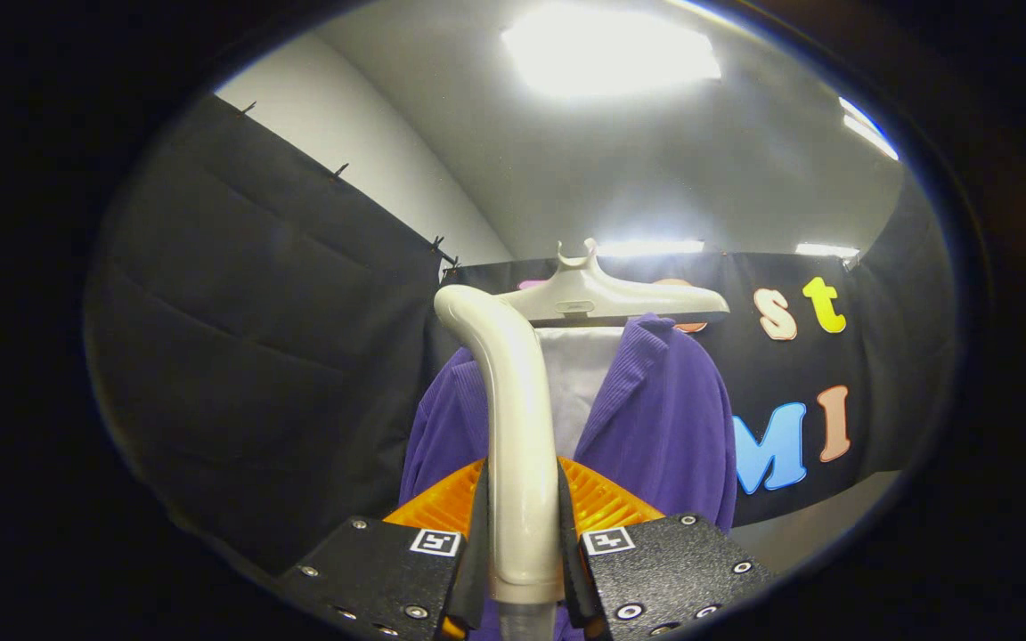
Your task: Iron the clothes twice with a garment steamer, once on the left side and once on the right side.
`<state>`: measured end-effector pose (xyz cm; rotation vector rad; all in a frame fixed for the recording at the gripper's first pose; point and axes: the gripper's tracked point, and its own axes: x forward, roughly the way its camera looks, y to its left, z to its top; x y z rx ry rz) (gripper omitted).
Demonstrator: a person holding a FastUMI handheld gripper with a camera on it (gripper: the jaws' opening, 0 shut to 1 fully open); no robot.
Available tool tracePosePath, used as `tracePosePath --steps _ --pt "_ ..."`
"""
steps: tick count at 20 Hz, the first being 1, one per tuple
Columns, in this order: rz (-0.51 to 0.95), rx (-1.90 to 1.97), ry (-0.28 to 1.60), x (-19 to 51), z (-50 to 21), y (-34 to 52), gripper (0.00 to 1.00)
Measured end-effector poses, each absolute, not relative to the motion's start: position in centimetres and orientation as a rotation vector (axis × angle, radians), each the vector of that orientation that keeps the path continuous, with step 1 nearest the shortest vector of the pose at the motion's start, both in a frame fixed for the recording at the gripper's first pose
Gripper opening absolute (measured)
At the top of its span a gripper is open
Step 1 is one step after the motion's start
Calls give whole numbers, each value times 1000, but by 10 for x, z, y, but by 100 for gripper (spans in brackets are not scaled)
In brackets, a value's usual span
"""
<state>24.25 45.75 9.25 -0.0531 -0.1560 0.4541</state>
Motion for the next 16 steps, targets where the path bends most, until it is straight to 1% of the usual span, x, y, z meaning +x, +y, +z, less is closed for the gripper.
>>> tracePosePath --steps 5,16 --pt "461 -93 -100 257 59 465 35" --pt "496 -138 33 214 -36 445 36"
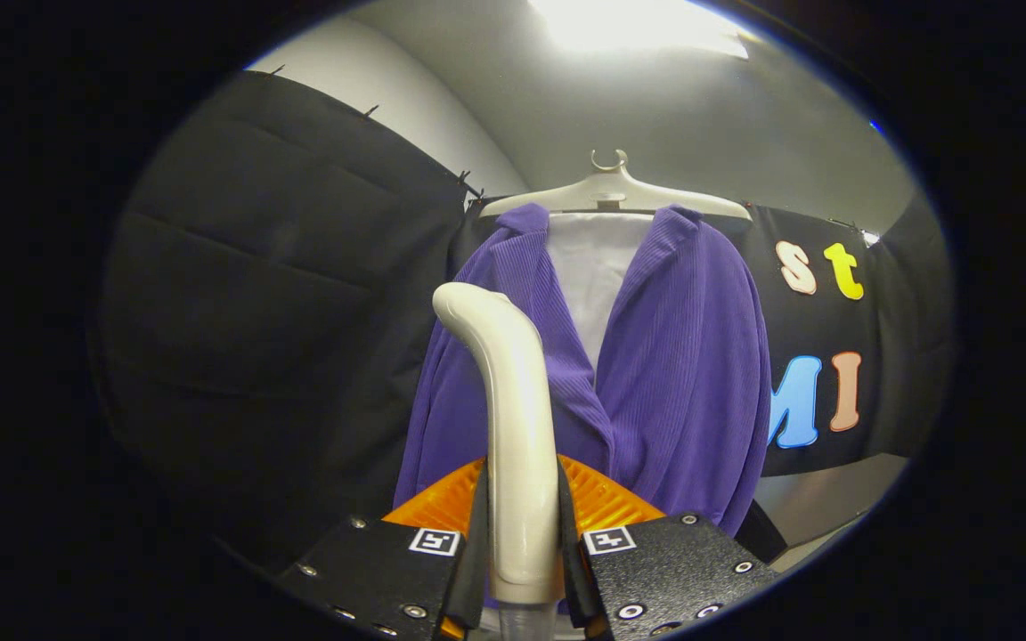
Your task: Iron the clothes twice with a garment steamer, once on the left side and once on the right side.
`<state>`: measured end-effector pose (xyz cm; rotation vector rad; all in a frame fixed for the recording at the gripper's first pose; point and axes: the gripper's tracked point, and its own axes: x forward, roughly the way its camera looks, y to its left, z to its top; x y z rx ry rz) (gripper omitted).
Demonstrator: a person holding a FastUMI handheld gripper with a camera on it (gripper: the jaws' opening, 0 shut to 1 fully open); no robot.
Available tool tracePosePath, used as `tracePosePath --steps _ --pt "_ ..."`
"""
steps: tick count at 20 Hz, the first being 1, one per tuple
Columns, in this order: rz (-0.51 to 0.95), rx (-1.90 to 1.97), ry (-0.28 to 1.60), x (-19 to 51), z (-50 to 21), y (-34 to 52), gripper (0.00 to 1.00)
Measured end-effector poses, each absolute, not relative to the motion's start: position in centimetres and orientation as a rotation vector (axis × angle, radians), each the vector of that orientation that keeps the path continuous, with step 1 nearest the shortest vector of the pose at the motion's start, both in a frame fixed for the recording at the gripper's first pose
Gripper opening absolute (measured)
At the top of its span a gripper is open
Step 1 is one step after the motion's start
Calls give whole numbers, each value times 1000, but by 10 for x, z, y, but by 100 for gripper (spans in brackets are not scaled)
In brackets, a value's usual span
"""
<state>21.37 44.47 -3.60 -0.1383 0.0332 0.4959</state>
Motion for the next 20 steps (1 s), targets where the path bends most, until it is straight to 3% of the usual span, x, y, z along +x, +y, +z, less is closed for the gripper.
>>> tracePosePath --steps 20 --pt "491 -158 354 138 -204 391 36"
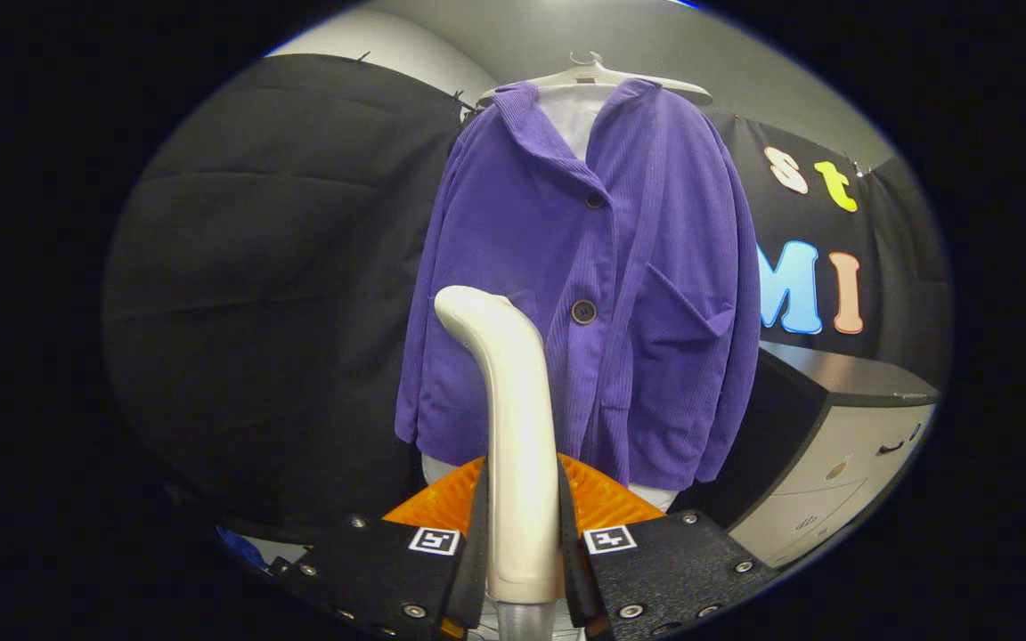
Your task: Iron the clothes twice with a garment steamer, once on the left side and once on the right side.
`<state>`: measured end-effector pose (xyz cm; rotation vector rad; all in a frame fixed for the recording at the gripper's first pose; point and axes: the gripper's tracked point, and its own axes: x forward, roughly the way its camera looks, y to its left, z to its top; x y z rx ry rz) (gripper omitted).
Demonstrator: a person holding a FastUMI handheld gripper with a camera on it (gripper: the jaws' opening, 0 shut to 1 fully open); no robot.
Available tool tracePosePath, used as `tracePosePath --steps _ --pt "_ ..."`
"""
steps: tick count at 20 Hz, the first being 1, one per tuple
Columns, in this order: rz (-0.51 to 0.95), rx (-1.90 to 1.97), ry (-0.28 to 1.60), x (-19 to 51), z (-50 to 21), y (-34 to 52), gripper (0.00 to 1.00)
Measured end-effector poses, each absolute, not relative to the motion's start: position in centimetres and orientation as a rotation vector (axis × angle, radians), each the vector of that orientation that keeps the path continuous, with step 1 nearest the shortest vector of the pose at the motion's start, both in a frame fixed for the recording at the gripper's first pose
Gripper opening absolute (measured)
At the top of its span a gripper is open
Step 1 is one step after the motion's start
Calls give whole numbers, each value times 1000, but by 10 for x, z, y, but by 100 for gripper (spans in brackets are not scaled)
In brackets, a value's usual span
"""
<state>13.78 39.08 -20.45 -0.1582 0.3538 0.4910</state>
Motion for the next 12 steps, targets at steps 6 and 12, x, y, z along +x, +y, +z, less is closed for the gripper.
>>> tracePosePath --steps 6,12 --pt "526 -185 494 94 -264 377 36" --pt "515 -123 480 50 -238 325 36"
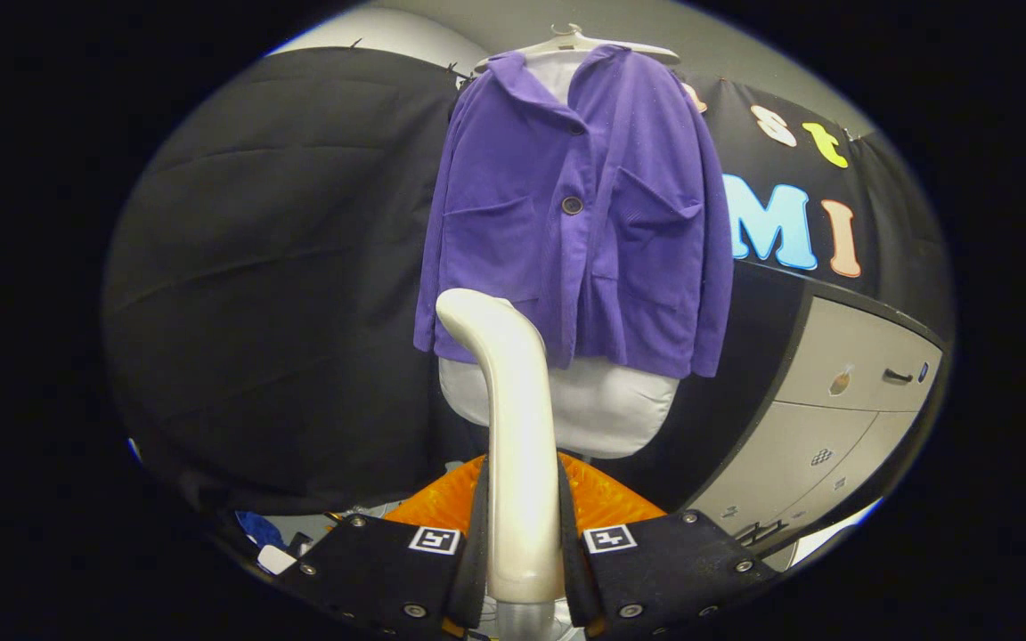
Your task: Iron the clothes twice with a garment steamer, once on the left side and once on the right side.
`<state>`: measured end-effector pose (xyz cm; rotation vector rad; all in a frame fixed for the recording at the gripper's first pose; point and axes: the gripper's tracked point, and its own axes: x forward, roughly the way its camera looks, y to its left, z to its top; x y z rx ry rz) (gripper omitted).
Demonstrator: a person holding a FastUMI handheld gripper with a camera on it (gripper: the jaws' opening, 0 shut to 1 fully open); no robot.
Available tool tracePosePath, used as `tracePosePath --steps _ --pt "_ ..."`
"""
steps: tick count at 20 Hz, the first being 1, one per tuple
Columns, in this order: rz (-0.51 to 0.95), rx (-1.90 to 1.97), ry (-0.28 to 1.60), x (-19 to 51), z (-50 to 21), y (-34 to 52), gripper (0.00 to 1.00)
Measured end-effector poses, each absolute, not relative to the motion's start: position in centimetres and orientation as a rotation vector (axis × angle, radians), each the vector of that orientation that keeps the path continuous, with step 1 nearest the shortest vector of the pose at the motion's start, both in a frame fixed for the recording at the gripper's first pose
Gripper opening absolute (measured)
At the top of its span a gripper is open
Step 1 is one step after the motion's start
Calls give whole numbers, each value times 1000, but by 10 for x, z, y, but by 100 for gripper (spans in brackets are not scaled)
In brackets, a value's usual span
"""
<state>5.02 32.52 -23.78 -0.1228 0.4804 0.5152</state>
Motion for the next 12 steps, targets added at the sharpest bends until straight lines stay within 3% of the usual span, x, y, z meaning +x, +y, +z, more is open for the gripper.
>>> tracePosePath --steps 7,12 --pt "458 -10 253 18 -105 206 36" --pt "320 40 182 -5 -54 90 36"
